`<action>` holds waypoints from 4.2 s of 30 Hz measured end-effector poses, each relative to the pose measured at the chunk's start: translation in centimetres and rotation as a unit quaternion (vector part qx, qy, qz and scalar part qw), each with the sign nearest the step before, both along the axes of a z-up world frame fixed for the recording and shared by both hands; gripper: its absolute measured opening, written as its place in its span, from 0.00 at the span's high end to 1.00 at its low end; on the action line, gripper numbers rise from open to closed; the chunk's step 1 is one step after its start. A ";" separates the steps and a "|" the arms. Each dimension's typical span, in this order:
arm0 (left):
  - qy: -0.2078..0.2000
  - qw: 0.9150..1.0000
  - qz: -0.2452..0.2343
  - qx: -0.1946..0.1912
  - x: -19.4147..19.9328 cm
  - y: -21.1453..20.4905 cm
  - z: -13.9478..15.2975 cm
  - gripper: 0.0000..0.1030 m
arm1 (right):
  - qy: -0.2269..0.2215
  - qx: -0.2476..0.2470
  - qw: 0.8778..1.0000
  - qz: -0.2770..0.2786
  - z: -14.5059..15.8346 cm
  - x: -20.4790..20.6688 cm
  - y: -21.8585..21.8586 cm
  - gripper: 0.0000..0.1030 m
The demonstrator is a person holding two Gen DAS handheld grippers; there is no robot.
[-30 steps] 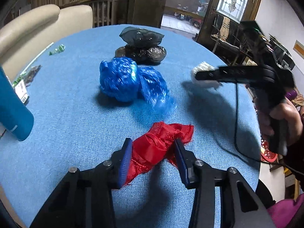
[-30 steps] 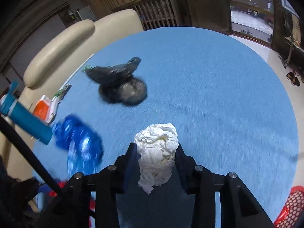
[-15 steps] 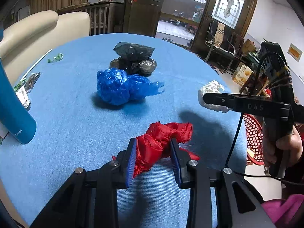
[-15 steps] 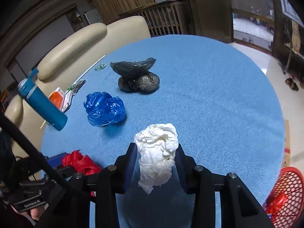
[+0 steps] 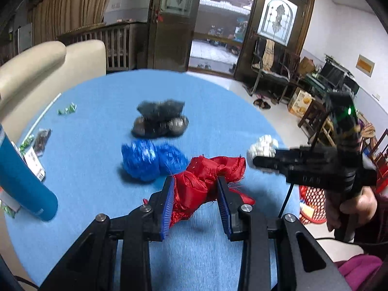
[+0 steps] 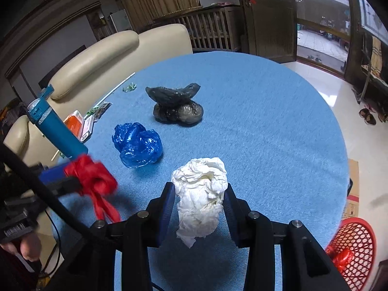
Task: Collect trash
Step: 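Carry red bag with left gripper while right gripper carries white tissue to basket, then lower red bag and white tissue into red basket with both grippers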
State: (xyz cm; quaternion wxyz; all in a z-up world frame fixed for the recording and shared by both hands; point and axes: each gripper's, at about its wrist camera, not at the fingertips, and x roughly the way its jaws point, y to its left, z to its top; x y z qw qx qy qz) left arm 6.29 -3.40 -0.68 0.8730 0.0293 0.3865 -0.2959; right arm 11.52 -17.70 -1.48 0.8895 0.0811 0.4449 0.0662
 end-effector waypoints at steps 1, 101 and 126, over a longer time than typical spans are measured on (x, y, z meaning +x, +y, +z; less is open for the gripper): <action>-0.004 1.000 0.002 -0.004 0.2 0.1 0.5 0.65 | -0.001 0.000 1.000 0.000 0.2 0.0 0.0 0.59; -0.100 0.973 -0.112 0.173 -13.7 -28.7 5.0 0.65 | -0.089 0.049 0.980 -0.173 4.4 -25.4 -22.8 0.59; -0.079 0.972 -0.130 0.178 -13.5 -30.2 3.2 0.65 | -0.069 0.065 0.977 -0.192 3.0 -25.3 -23.4 0.58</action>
